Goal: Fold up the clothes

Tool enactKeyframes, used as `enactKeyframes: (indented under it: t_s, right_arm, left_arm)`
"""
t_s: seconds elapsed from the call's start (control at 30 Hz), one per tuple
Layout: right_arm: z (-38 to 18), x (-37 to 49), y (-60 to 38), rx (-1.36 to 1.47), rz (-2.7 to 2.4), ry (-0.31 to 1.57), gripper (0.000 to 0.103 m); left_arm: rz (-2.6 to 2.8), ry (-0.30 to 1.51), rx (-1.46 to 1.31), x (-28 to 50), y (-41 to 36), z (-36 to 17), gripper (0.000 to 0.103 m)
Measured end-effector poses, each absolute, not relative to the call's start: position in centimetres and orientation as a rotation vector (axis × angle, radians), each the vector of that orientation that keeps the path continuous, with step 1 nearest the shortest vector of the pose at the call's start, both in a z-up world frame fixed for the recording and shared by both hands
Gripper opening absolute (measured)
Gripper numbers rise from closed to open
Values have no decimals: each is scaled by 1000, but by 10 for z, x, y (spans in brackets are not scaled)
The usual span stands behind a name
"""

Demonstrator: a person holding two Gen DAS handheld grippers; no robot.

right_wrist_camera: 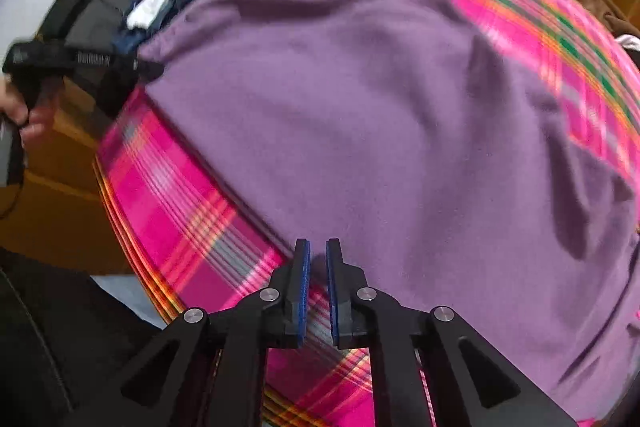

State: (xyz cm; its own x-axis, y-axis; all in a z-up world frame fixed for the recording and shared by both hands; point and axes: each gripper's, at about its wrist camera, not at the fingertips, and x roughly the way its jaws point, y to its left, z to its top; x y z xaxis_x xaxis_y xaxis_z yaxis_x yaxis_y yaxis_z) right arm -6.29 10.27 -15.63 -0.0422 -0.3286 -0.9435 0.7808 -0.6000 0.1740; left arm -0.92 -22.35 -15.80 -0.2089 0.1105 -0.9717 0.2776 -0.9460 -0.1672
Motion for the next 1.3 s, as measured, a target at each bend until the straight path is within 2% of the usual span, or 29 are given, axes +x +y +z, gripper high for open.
enactKeyframes:
  t_s: [0.13,0.27,0.37,0.47,0.7,0.83,1.1,1.3]
  right_arm:
    - [-147,-98,108,1466,-1892,430,11]
    - [-147,-135,113,1497,-1983,334,23]
    - [-162,-159,123,1643,-2033,269,23]
    - [-148,-160,139,1648,-2064,131,23]
    - [-141,-125,173,1725,-2136,25,26]
    - [-138,-117,196,1758,-2246,18,31]
    - [-130,-150,250,1780,-2362,-8,31]
    - [-120,-204,286,1715,-2376,107,31]
  left_arm:
    - [-2412,455,1889,-32,-216,-141,1]
    - [-2465,402,1927,-56,-205,-141,1]
    - [-2447,377,1996,-68,-202,-154,1]
    - [-2448,398,2044,-70,-203,-157,1]
    - [-2526,293,2156,-76,-158,-164,1]
    - [-2564,284,2197,-84,-122,-164,1]
    - [-2580,181,2208,-97,-57,-165,1]
    - [-2496,232,2161,-108,-27,-167,1]
